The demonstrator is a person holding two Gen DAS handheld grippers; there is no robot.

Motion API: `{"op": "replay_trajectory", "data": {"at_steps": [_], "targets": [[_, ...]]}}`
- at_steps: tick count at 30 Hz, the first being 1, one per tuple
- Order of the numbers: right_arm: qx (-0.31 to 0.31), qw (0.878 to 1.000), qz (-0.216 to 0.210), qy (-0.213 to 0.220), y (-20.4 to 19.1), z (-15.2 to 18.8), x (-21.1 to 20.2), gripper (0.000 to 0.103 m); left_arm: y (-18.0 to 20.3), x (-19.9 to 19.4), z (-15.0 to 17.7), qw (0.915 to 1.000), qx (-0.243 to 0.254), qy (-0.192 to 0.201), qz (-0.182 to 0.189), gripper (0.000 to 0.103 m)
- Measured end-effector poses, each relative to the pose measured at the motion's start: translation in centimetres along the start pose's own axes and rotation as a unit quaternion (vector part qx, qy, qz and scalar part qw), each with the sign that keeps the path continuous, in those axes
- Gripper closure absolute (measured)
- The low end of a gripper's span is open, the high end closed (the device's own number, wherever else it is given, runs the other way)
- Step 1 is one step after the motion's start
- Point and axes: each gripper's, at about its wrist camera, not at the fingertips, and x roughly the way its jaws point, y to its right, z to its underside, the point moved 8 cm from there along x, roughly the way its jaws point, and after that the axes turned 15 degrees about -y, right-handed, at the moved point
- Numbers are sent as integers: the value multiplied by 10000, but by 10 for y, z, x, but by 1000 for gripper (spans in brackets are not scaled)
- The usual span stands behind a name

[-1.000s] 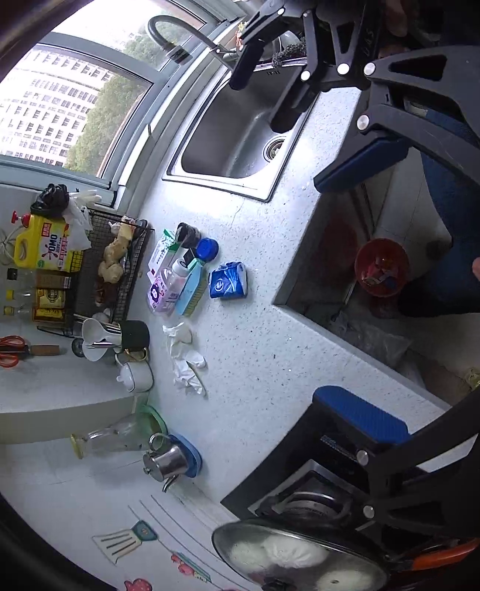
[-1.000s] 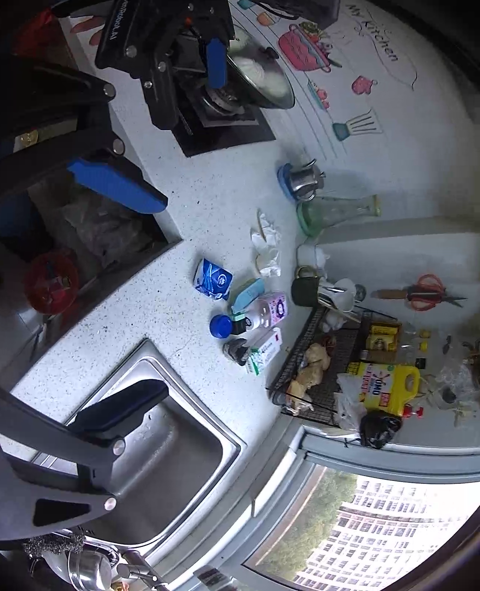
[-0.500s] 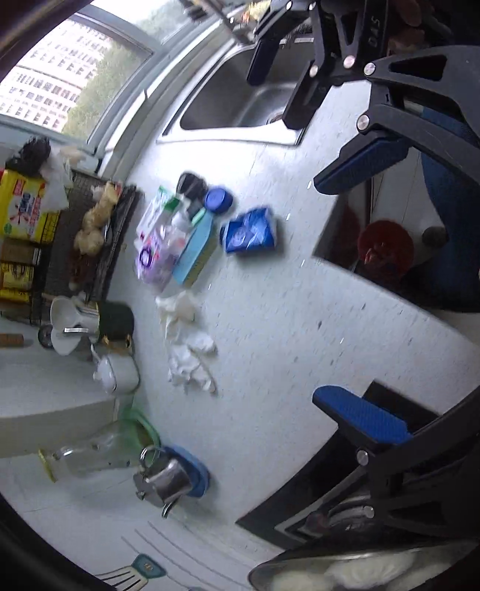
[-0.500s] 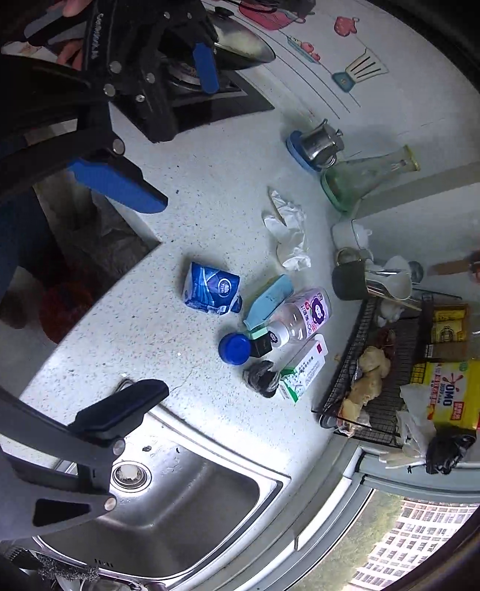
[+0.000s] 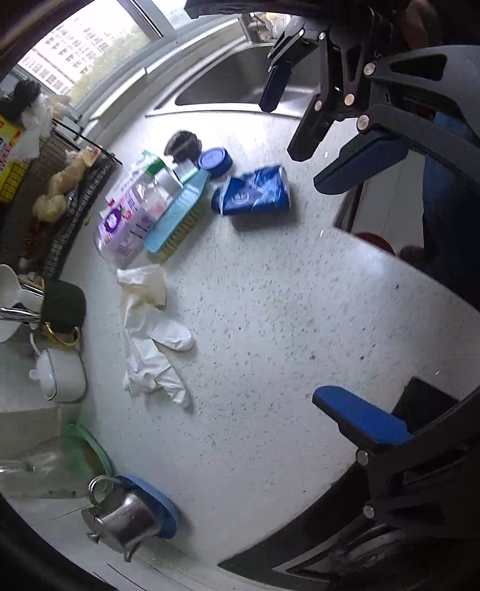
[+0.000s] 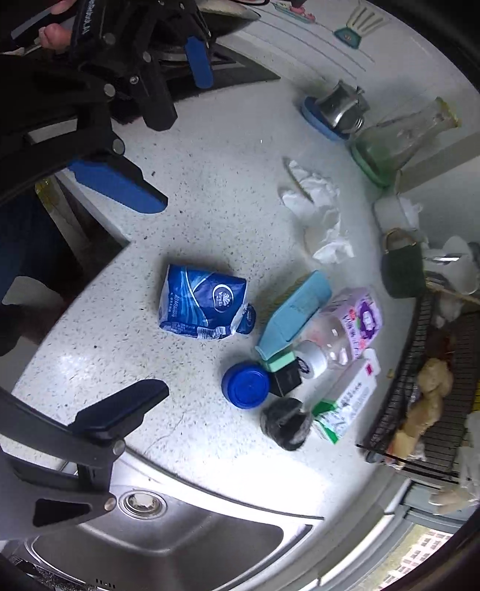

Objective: Collect trash
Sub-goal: 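Grasp the blue Vinda tissue pack with the right tool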

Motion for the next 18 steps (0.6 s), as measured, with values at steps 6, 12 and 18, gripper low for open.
{"op": "replay_trajectory", "data": {"at_steps": [6, 12, 18], "targets": [[326, 9980, -48, -537, 8, -17, 40, 12, -12, 27, -18, 9994, -50, -336, 88, 0], [535, 9951, -80, -828, 16, -28, 66, 12, -18, 44, -26, 9981, 15, -599, 122, 0], [363, 9952, 201, -885, 17, -32, 72, 28, -27, 52, -29, 9972, -52, -731, 171, 0]]}}
